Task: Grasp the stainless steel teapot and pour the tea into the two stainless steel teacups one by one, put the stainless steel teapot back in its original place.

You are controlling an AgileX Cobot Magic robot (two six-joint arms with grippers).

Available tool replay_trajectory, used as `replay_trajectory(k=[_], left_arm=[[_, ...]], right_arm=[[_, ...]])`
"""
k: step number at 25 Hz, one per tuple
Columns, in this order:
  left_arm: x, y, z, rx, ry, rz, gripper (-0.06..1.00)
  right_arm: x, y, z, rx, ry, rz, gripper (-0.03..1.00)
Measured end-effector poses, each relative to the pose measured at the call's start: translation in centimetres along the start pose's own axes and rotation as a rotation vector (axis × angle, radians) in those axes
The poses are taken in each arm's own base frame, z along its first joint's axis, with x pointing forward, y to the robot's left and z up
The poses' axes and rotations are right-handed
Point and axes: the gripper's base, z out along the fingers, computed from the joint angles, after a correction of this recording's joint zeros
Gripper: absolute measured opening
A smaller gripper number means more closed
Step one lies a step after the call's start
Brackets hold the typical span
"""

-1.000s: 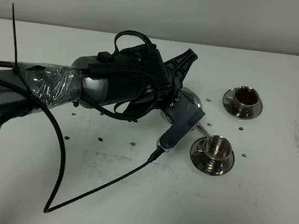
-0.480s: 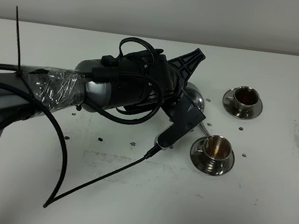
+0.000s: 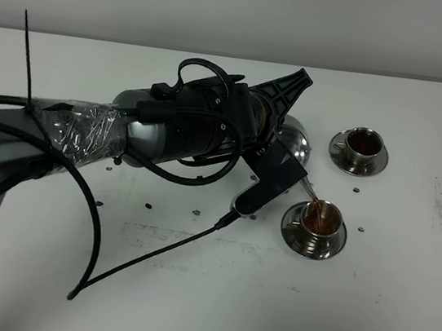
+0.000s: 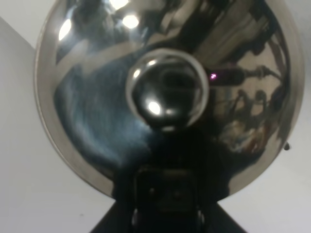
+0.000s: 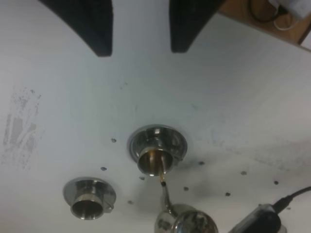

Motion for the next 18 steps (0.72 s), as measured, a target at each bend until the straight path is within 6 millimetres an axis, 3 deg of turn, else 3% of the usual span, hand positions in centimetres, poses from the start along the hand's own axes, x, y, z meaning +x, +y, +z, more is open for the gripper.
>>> replay_trajectory(k=[18], left_arm=[[-0.55, 0.54, -0.01, -0.048, 0.027, 0.089, 0.19]], right_arm=[[0.0, 0.0, 0.0, 0.0, 0.0, 0.0, 0.31]])
